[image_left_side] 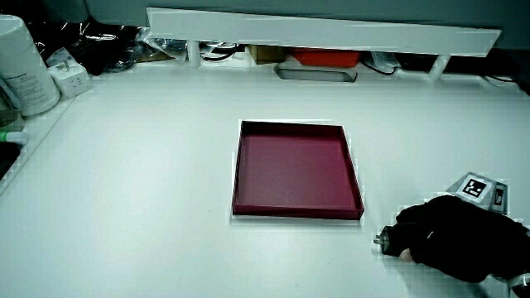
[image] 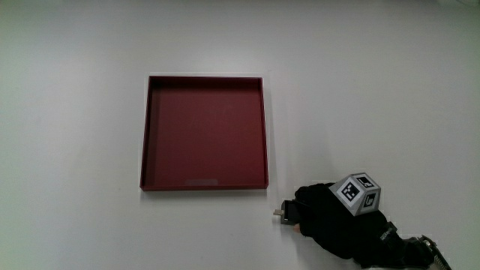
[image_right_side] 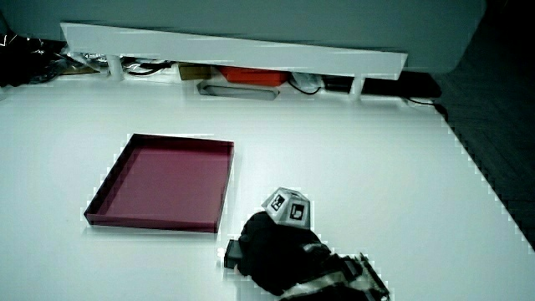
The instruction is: Place charger on desk
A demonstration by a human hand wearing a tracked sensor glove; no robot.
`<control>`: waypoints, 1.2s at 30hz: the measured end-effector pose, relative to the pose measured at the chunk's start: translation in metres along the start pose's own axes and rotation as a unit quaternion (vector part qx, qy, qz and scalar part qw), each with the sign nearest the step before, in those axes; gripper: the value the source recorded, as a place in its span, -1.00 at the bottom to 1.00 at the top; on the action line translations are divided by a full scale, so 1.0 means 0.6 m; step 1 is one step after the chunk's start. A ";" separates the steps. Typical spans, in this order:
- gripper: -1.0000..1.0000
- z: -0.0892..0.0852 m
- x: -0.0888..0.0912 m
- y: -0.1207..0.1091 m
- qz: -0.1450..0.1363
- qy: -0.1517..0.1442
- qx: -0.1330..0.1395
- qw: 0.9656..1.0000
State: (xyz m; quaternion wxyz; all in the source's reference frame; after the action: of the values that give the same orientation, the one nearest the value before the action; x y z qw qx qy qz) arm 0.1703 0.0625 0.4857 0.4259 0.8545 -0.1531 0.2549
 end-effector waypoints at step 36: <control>-1.00 0.112 -0.012 -0.046 0.020 -0.037 0.018 0.999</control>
State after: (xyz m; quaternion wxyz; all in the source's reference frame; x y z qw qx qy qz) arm 0.1978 0.0251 0.4296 0.3988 0.8678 -0.1814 0.2346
